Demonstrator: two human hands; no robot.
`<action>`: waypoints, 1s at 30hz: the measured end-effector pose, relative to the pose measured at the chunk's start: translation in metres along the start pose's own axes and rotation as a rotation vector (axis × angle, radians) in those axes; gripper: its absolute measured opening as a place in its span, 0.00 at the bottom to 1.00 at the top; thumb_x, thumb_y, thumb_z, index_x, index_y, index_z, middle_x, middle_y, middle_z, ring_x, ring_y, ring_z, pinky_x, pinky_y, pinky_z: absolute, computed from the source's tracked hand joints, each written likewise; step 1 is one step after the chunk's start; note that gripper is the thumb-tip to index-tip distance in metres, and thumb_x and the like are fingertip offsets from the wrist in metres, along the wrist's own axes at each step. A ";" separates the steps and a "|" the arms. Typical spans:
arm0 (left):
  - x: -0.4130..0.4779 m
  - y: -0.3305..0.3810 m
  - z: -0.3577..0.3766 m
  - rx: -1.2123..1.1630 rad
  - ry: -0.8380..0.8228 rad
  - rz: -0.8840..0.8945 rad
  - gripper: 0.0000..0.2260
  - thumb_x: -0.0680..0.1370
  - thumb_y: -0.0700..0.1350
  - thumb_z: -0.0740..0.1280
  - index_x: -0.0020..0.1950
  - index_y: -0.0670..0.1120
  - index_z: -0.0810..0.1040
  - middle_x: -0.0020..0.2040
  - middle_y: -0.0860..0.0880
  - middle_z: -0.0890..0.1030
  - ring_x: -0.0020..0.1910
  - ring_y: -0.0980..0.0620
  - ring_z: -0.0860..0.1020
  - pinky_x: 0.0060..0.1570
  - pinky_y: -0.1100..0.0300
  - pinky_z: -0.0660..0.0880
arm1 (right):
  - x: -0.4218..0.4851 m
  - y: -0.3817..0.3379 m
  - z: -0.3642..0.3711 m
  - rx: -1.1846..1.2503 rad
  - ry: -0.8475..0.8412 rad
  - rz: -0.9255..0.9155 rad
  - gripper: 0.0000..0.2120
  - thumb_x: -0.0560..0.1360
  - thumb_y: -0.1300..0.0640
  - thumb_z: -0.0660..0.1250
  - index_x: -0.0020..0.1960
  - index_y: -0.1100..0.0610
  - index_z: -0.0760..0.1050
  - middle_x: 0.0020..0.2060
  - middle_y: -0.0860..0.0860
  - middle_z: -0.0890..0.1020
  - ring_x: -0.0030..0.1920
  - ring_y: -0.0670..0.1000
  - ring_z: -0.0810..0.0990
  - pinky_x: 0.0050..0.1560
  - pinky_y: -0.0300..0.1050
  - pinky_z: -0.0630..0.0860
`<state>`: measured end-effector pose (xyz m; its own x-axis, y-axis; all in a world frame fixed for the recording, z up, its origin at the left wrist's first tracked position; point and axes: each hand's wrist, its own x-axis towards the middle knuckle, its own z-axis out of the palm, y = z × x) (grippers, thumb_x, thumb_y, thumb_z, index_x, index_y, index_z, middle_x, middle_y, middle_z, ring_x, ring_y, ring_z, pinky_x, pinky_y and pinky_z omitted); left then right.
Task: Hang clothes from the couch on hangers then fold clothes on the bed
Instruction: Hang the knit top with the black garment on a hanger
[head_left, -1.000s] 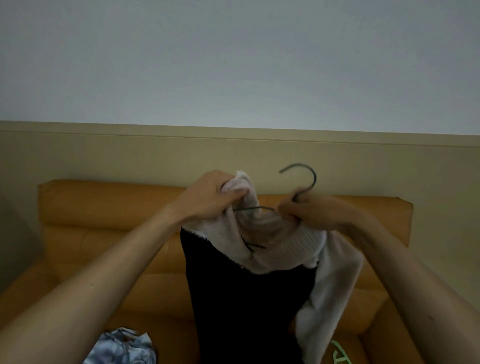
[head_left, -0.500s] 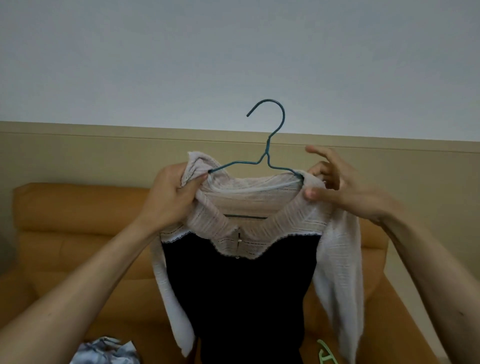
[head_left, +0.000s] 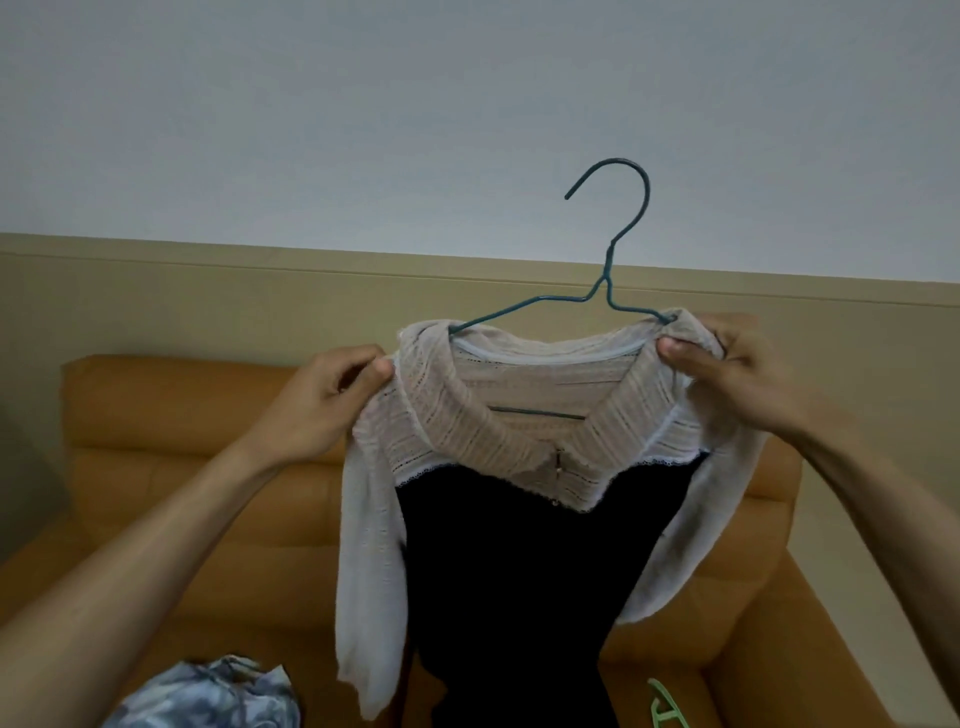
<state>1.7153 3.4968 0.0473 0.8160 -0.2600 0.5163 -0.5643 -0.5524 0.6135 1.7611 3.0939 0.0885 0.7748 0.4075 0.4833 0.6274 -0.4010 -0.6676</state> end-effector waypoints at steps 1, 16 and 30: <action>-0.001 0.002 -0.001 0.021 0.035 0.020 0.21 0.84 0.56 0.58 0.36 0.45 0.67 0.30 0.56 0.67 0.29 0.60 0.65 0.30 0.62 0.61 | 0.000 0.000 -0.001 -0.024 -0.018 0.008 0.15 0.78 0.50 0.64 0.42 0.62 0.76 0.31 0.42 0.76 0.32 0.41 0.72 0.34 0.34 0.66; 0.035 0.045 -0.034 0.190 0.180 0.190 0.18 0.86 0.44 0.60 0.36 0.43 0.72 0.29 0.51 0.71 0.28 0.56 0.67 0.30 0.60 0.63 | -0.006 -0.031 -0.015 -0.213 -0.301 -0.078 0.22 0.78 0.41 0.64 0.45 0.60 0.79 0.35 0.54 0.81 0.34 0.50 0.77 0.38 0.47 0.73; 0.017 0.035 -0.019 0.230 0.047 0.200 0.19 0.83 0.50 0.60 0.34 0.45 0.66 0.29 0.54 0.66 0.29 0.59 0.64 0.31 0.60 0.61 | -0.012 -0.067 0.008 0.104 -0.120 0.147 0.13 0.77 0.46 0.71 0.49 0.56 0.78 0.40 0.48 0.85 0.39 0.47 0.84 0.37 0.36 0.76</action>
<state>1.7071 3.4883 0.0890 0.6818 -0.3478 0.6436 -0.6655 -0.6602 0.3483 1.7088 3.1224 0.1226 0.8385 0.4485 0.3094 0.4918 -0.3787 -0.7840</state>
